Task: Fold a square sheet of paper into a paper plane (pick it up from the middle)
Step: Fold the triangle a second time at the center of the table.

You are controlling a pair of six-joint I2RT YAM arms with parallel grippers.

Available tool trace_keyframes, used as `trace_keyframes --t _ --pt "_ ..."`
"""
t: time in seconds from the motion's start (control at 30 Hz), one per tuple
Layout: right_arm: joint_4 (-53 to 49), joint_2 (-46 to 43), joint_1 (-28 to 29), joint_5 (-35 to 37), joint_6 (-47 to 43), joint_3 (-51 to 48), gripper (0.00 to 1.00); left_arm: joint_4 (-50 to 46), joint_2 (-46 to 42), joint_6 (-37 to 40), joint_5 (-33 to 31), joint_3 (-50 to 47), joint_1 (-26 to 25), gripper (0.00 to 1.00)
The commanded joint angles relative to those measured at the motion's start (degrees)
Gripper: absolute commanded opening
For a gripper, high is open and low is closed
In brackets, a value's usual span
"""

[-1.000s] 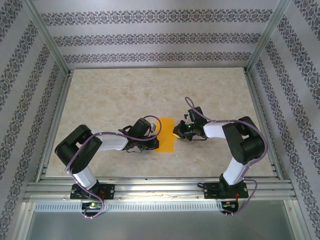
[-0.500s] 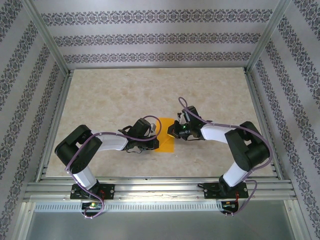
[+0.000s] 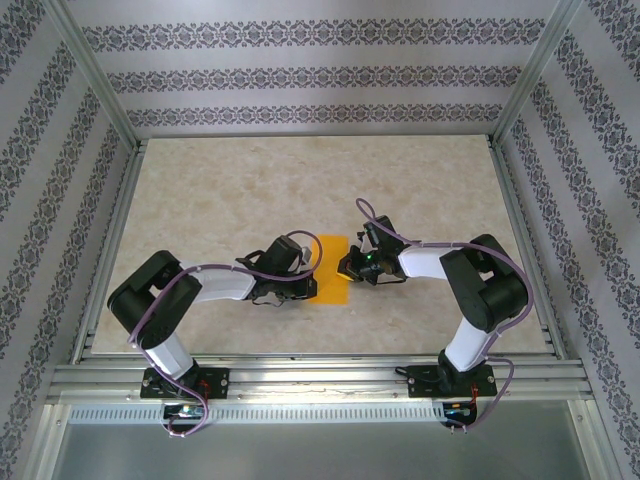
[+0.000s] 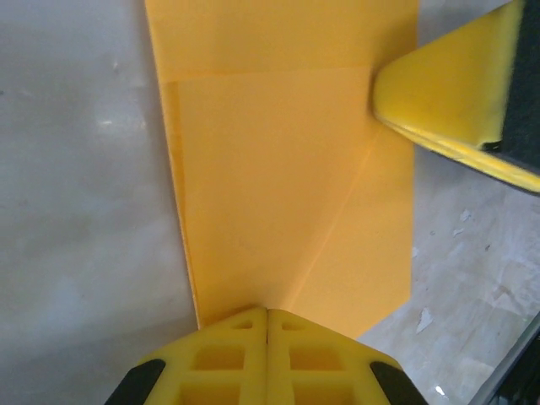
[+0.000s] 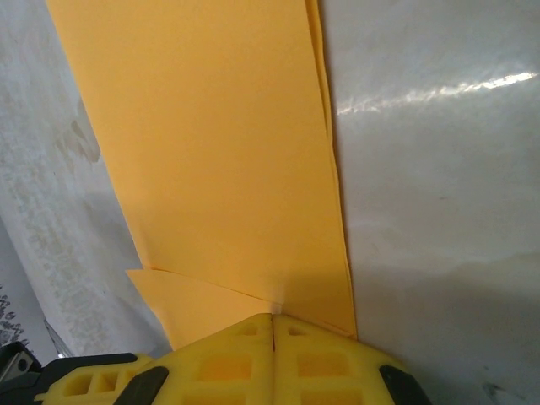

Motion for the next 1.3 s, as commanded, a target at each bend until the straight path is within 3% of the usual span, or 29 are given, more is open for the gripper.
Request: trace_keyframes --t 0.0,0.37,0.6,1.27 --pt "-3.8 1.3 0.1 3.8 -0.6 -1.3 0.00 -2.2 -1.1 -1.4 1.0 4.1 -0.6 0.00" --pt "-3.9 1.2 0.3 3.8 -0.3 -1.2 0.00 -2.1 8.9 -2.7 2.3 12.1 -1.8 0.00" --pt "-6.2 1.1 0.3 4.7 -1.7 -0.5 0.00 -4.5 10.8 -3.5 0.0 9.7 -1.8 0.00" --pt "-9.7 1.2 -0.2 6.3 -3.4 0.4 0.00 -8.2 1.5 -4.5 -1.7 -2.2 -1.7 0.01"
